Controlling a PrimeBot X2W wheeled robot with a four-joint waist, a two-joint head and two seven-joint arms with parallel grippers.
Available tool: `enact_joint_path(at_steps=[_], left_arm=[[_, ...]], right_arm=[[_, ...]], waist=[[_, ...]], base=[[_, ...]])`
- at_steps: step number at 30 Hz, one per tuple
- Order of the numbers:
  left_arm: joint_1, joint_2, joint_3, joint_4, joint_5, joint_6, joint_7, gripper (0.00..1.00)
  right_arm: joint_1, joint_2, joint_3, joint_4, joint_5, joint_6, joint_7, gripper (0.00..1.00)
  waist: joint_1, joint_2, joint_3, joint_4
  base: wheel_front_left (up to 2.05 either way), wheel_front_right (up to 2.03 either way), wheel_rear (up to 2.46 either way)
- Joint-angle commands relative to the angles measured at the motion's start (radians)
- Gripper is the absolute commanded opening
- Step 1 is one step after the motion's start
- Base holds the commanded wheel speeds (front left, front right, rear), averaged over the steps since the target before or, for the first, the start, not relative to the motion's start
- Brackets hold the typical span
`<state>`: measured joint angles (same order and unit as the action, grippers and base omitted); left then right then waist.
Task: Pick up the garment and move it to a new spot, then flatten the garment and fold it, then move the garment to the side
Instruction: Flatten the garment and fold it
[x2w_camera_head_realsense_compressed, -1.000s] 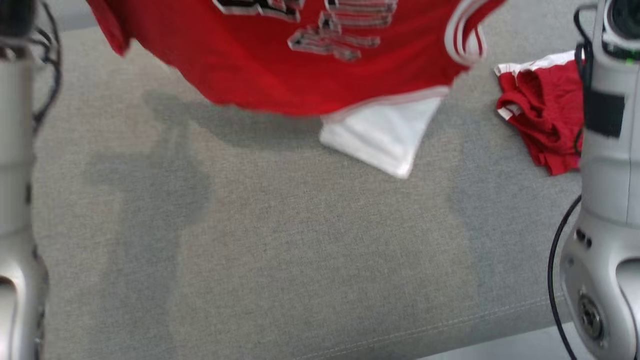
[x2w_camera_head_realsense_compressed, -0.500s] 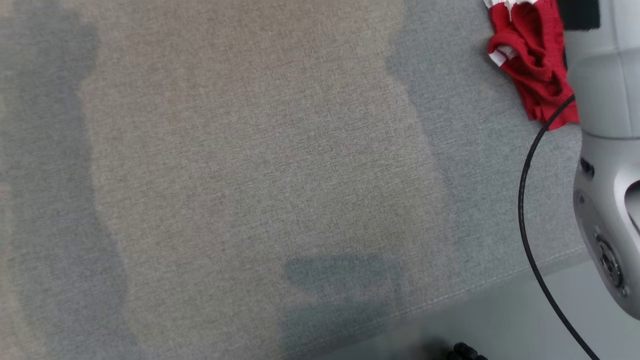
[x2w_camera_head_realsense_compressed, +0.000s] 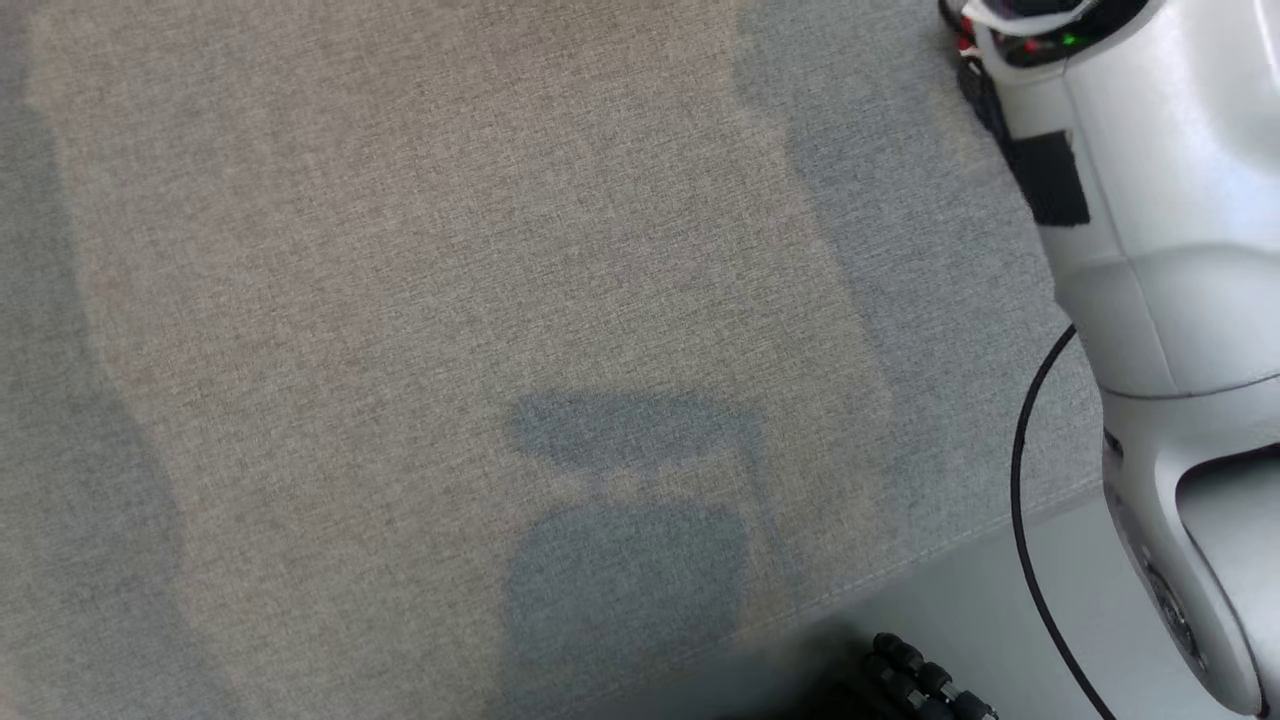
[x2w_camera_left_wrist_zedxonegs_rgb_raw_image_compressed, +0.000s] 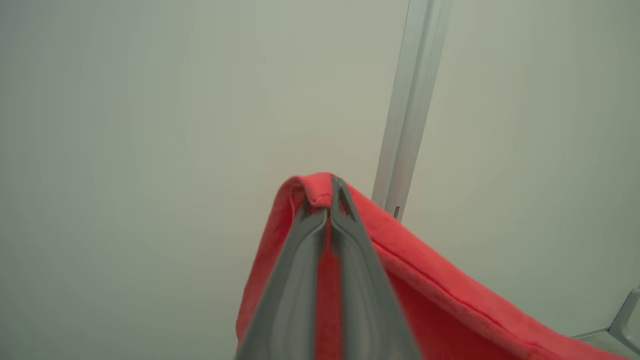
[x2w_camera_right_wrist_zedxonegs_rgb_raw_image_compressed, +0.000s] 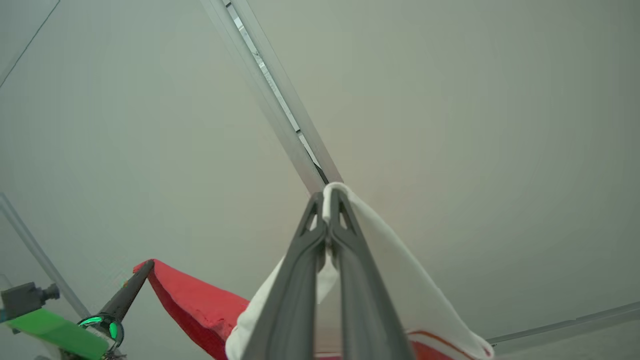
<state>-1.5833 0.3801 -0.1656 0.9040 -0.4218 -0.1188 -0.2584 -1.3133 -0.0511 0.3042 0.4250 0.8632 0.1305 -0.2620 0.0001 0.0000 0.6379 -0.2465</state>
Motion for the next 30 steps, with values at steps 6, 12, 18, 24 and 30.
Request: enact_joint_path(at_steps=[6,12,18,24,30], left_arm=[[0.071,0.079,-0.014,0.027,-0.06,-0.012,-0.007,0.0],[0.124,0.127,-0.005,0.028,-0.128,-0.012,-0.007,0.0],[0.2,0.092,-0.048,-0.057,-0.22,-0.013,-0.007,0.0],[0.392,0.057,-0.082,-0.208,-0.342,-0.013,-0.006,0.0],[0.68,0.038,-0.094,-0.375,-0.433,-0.013,-0.007,0.0]], right_arm=[[0.124,-0.042,0.072,-0.078,0.065,0.0,-0.003,0.0],[0.207,-0.093,0.115,-0.141,0.106,0.0,-0.004,0.0],[0.264,-0.123,0.116,-0.18,0.122,0.0,-0.004,0.0],[0.404,-0.169,0.078,-0.234,0.136,0.0,-0.004,0.0],[0.673,-0.212,0.042,-0.316,0.146,0.0,-0.004,0.0]], waist=[[-0.0001,0.0,-0.029,0.004],[-0.0001,0.0,-0.045,0.005],[-0.0001,0.0,-0.073,0.026],[-0.0001,0.0,-0.143,0.073],[-0.0001,0.0,-0.26,0.125]], base=[[0.0,0.0,0.0],[0.0,0.0,0.0],[0.0,0.0,0.0],[0.0,0.0,0.0],[0.0,0.0,0.0]])
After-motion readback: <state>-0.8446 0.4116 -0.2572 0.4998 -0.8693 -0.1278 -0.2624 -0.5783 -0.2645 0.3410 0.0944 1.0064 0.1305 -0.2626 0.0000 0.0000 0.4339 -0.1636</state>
